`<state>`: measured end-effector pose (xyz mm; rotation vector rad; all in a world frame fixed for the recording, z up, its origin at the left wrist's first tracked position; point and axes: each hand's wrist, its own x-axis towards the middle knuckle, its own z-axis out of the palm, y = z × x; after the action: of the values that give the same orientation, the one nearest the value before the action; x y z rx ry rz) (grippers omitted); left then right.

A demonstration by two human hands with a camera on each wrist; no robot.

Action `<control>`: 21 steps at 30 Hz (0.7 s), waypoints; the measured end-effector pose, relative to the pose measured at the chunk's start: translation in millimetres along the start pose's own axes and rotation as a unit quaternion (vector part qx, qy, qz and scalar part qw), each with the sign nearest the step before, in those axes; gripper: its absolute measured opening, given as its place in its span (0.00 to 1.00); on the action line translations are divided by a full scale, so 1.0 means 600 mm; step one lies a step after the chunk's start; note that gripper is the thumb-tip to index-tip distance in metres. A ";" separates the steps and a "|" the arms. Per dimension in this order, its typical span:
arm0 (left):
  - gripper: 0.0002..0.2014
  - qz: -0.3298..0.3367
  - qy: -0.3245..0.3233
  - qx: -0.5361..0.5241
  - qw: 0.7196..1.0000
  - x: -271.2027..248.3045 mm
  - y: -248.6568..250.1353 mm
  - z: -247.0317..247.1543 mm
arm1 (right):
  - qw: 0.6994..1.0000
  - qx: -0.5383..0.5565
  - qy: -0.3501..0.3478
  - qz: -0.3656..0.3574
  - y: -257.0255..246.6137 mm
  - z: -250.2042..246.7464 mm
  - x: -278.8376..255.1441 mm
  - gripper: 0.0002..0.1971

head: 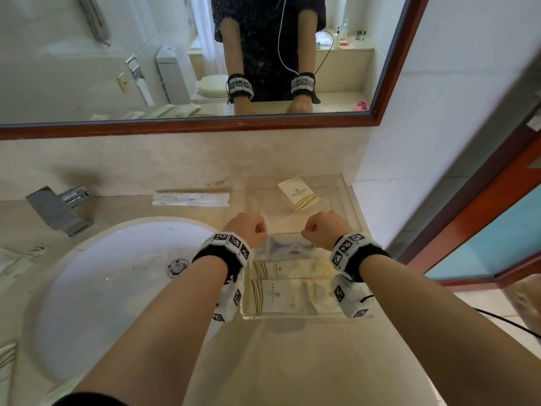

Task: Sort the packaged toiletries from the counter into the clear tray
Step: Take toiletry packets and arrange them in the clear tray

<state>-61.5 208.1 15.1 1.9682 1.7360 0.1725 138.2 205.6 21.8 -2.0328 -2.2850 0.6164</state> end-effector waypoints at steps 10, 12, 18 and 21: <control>0.13 -0.050 0.051 -0.134 0.988 0.097 0.057 -0.016 | 0.987 0.103 0.103 0.066 0.010 -0.035 0.077 0.12; 0.14 -0.066 0.046 -0.159 0.984 0.118 0.062 -0.012 | 0.978 0.152 0.113 0.086 0.015 -0.036 0.090 0.15; 0.17 -0.116 0.031 -0.255 0.960 0.161 0.070 -0.005 | 0.962 0.237 0.062 0.123 0.020 -0.035 0.122 0.21; 0.20 -0.139 0.030 -0.289 0.947 0.170 0.071 -0.001 | 0.948 0.285 0.050 0.135 0.018 -0.033 0.134 0.21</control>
<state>-5.7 303.7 10.7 1.2965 1.7269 0.5741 141.4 289.1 17.3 -2.0154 -1.5294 1.0161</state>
